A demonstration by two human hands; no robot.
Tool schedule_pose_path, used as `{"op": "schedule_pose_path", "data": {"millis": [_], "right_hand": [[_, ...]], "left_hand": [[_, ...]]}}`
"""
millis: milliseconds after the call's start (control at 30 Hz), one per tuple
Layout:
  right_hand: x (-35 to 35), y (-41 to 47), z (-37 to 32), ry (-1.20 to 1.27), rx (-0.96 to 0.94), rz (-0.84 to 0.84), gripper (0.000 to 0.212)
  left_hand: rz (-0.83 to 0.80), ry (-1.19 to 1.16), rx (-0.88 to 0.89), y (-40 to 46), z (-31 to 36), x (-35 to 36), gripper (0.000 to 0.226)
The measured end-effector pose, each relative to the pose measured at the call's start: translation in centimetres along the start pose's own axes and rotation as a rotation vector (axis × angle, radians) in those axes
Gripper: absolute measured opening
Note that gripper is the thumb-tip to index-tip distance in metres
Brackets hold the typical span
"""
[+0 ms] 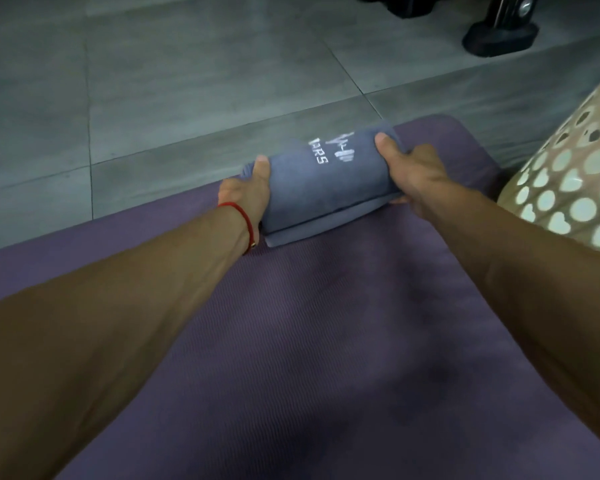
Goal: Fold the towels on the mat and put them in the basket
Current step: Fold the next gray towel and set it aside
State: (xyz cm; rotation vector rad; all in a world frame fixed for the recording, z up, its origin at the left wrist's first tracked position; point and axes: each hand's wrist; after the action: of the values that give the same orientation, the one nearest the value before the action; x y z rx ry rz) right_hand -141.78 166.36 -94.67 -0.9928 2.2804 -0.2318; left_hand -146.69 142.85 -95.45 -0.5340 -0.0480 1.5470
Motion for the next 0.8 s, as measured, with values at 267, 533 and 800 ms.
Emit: {"op": "schedule_pose_path", "data": {"millis": [267,533,800], "right_hand": [[1.7,1.5,-0.8,-0.241,0.039,0.017,0.096],[4.2,-0.3,-1.4,-0.973,-0.916,0.038,0.060],[4.8,0.2,0.5,-1.049,-0.852,-0.013,0.067]], "left_hand": [[0.044,0.232,0.044,2.4,0.6,0.4,0.074],[0.107,0.370,0.066,2.5,-0.2,1.3,0.055],[0.061,1.263,1.122,1.1,1.5,2.7,0.041]]}}
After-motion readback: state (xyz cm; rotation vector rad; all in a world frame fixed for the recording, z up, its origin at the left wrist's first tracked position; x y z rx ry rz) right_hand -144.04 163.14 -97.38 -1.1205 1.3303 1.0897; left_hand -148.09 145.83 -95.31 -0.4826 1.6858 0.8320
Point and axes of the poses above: each hand's wrist, its own y-axis towards the middle knuckle, its own x-axis out of the palm, z = x × y, and after that the axes turned 4 degrees about x, right-handed
